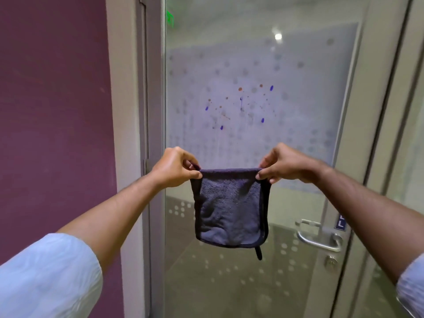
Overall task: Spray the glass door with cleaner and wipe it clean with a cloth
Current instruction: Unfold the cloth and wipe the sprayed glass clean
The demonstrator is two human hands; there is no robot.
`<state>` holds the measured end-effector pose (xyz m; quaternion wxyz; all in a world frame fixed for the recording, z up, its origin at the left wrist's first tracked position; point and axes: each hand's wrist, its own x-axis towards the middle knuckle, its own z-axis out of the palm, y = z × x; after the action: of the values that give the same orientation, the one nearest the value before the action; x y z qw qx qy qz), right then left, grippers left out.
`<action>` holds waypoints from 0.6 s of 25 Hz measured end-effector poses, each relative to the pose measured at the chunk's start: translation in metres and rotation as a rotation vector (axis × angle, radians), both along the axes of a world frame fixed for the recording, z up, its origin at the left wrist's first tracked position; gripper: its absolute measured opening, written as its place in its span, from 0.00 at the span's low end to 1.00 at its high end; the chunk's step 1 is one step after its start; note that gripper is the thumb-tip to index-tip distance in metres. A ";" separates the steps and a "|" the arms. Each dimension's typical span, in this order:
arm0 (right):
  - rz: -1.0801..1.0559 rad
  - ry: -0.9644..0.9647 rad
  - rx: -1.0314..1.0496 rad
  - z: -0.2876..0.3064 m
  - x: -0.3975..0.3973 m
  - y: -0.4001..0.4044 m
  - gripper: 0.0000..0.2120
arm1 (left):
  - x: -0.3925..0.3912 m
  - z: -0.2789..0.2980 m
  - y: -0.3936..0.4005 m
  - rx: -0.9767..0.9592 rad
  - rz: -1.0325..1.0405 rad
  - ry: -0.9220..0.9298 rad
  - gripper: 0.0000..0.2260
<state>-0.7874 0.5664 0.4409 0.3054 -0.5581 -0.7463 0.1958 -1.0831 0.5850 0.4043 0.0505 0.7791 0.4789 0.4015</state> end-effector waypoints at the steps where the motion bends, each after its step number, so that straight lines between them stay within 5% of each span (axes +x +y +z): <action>1: 0.003 0.003 0.008 0.003 -0.005 0.014 0.07 | -0.005 0.003 0.012 0.000 0.004 0.002 0.07; 15: -0.083 0.028 0.190 0.077 -0.048 0.192 0.05 | -0.034 0.075 0.204 0.123 0.020 -0.033 0.08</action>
<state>-0.8357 0.7585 0.5184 0.3751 -0.5542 -0.7334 0.1191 -1.1169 0.7887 0.4792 0.0067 0.7692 0.4601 0.4434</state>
